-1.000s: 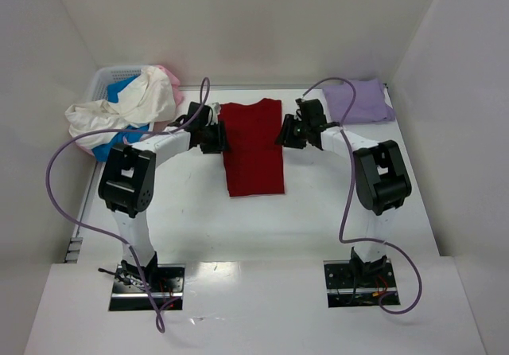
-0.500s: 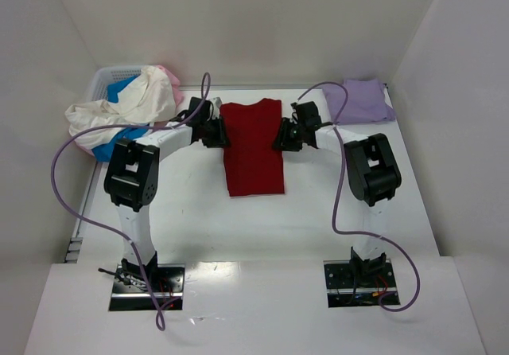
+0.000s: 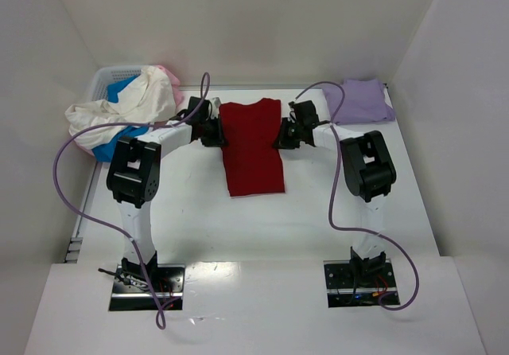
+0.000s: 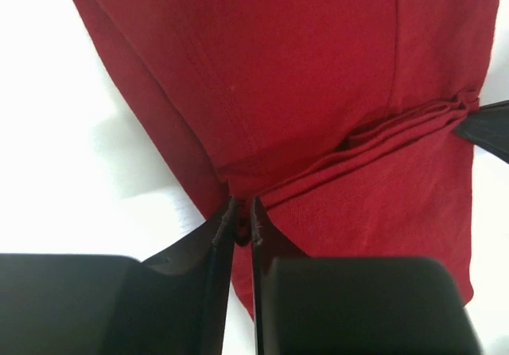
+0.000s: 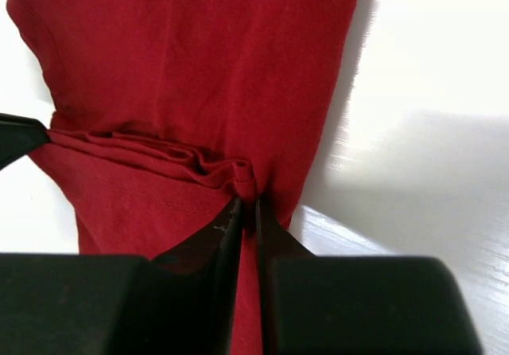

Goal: Fold and stack the t-shirts
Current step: Fold the folded rectangular tshirt in 1/3 of the way

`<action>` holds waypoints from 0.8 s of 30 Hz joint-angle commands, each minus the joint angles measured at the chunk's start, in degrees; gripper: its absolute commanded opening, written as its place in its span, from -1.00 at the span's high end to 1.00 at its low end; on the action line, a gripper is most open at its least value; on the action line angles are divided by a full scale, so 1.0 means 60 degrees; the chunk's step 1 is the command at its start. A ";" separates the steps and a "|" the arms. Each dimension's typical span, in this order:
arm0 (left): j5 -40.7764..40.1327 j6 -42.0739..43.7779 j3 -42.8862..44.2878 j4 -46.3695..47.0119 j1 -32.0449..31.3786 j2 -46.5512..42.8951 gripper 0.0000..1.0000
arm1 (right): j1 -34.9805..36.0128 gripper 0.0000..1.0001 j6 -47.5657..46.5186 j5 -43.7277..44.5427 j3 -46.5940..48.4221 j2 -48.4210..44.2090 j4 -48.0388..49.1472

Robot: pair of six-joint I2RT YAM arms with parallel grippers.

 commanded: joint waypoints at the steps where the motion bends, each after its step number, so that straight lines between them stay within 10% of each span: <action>1: 0.0194 0.0261 0.0430 0.0215 0.0073 0.0080 0.62 | 0.0073 0.73 0.0010 -0.0161 0.0489 0.0100 0.0334; 24: 0.0721 0.0525 0.1249 -0.0078 0.0073 0.0650 0.63 | -0.0191 0.79 -0.0356 0.1187 -0.0990 -0.1673 0.0055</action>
